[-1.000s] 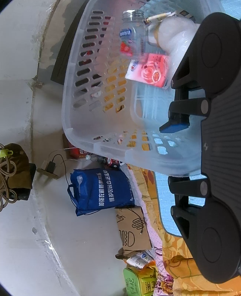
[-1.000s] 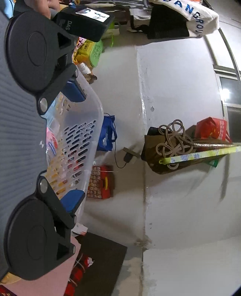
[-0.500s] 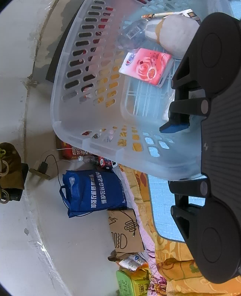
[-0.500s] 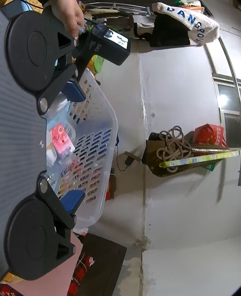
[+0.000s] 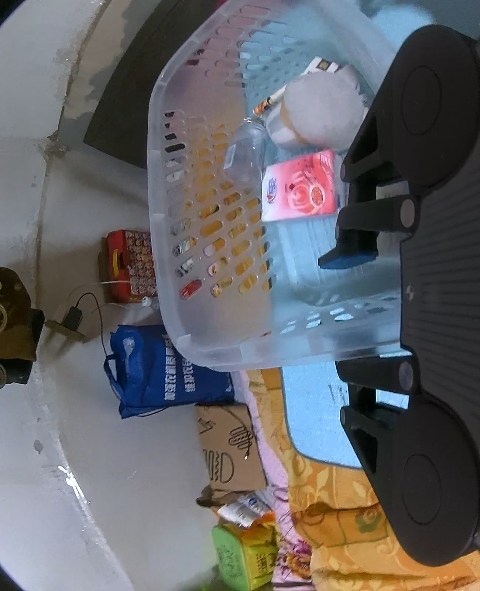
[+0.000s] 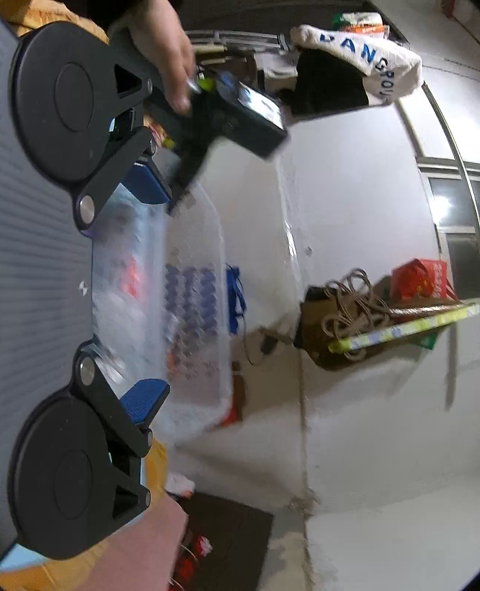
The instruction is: Organize objects
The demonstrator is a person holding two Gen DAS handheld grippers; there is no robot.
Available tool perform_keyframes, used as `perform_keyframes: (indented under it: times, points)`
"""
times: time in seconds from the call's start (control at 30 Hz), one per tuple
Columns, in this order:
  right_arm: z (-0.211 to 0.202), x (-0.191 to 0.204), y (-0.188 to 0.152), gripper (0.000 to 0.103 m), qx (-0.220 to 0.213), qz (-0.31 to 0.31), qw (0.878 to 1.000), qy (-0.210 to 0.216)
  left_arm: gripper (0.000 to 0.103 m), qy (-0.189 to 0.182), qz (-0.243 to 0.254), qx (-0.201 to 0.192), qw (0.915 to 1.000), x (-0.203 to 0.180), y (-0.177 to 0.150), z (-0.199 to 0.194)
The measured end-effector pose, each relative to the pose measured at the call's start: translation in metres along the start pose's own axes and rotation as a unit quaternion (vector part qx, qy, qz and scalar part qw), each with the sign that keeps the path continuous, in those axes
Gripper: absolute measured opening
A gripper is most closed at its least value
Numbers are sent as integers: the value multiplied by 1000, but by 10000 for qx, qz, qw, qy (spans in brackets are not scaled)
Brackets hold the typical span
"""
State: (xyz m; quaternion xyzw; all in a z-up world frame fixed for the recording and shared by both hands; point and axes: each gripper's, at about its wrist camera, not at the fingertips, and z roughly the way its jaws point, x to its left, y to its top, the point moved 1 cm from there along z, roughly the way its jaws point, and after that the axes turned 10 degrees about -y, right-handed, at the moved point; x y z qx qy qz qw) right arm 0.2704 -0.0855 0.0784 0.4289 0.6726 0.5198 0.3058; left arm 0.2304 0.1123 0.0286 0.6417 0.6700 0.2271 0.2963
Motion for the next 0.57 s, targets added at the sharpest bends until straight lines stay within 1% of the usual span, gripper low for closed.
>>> perform_keyframes:
  times: [0.03, 0.07, 0.1, 0.17, 0.23, 0.3, 0.33, 0.43, 0.57]
  points:
    - [1, 5, -7, 103, 79, 34, 9999, 68, 24, 14, -28, -20, 10000, 2, 1, 0]
    - [3, 10, -14, 103, 176, 54, 9997, 142, 22, 27, -58, -39, 10000, 3, 1, 0]
    - [8, 18, -22, 103, 297, 25, 9994, 199, 20, 28, -68, -44, 10000, 5, 3, 1]
    - [22, 33, -36, 101, 562, -97, 9983, 155, 18, 11, -62, -70, 10000, 8, 3, 1]
    - [36, 42, -46, 87, 768, -110, 9969, 136, 18, 14, -17, -84, 10000, 8, 3, 1]
    - [51, 48, -53, 80, 1021, -20, 9946, 177, 18, -42, -25, -116, 9999, 9, 3, 1]
    - [57, 49, -56, 78, 1079, 78, 9940, 175, 18, -57, -14, -123, 9999, 9, 3, 1]
    - [69, 53, -59, 79, 1162, 273, 9927, 156, 18, -101, -8, -150, 9998, 10, 2, 1]
    - [83, 68, -62, 79, 1262, 149, 9919, -17, 19, -123, -5, -168, 9998, 11, 2, 1]
